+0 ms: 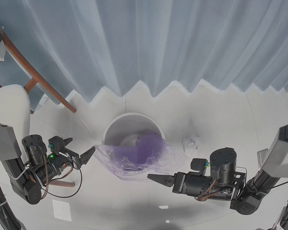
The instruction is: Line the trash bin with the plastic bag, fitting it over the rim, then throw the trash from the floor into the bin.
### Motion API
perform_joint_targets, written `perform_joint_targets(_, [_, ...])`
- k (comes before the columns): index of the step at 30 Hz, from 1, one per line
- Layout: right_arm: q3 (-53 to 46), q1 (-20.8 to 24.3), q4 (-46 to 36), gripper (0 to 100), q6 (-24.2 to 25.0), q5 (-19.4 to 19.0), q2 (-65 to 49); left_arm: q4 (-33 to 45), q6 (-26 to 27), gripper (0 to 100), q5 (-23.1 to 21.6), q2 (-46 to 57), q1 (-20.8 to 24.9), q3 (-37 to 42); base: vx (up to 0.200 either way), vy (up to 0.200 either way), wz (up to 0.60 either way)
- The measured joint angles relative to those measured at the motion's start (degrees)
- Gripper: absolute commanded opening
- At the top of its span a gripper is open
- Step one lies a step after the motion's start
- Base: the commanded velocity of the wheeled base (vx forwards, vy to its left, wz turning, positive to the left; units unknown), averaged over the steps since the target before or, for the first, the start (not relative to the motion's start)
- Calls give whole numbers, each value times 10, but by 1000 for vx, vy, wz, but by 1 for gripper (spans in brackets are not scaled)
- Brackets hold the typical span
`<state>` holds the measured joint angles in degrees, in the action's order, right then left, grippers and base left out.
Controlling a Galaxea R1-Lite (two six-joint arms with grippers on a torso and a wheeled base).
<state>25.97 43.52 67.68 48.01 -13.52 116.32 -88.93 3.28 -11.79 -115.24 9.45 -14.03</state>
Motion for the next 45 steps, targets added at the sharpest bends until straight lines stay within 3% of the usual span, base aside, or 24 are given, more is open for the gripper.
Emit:
perform_joint_targets(5, [20, 41, -3, 100, 48, 38, 29, 0, 0, 100, 4, 12, -5, 19, 0, 0, 0])
perform_joint_targets(12, [89, 64, -3, 100, 72, 93, 96, 0, 0, 100, 5, 19, -16, 42, 0, 0, 0])
perform_joint_targets(19, [166, 53, -54, 100, 75, 125, 129, 0, 2, 100, 2, 29, -9, 68, 0, 0, 0])
perform_joint_targets(28, [221, 8, -75, 100, 64, 138, 129, 0, 0, 100, -13, 49, 5, 87, 0, 0, 0])
perform_joint_targets(29, [225, 5, -75, 0, 62, 140, 129, 0, 0, 100, -14, 52, 6, 89, 0, 0, 0])
perform_joint_targets(39, [239, -2, -73, 0, 41, 153, 133, 0, -62, 100, -11, 97, 4, 102, 0, 0, 0])
perform_joint_targets(45, [260, -2, -74, 0, 39, 152, 130, 1, -70, 100, -15, 128, 1, 81, 133, 0, 0])
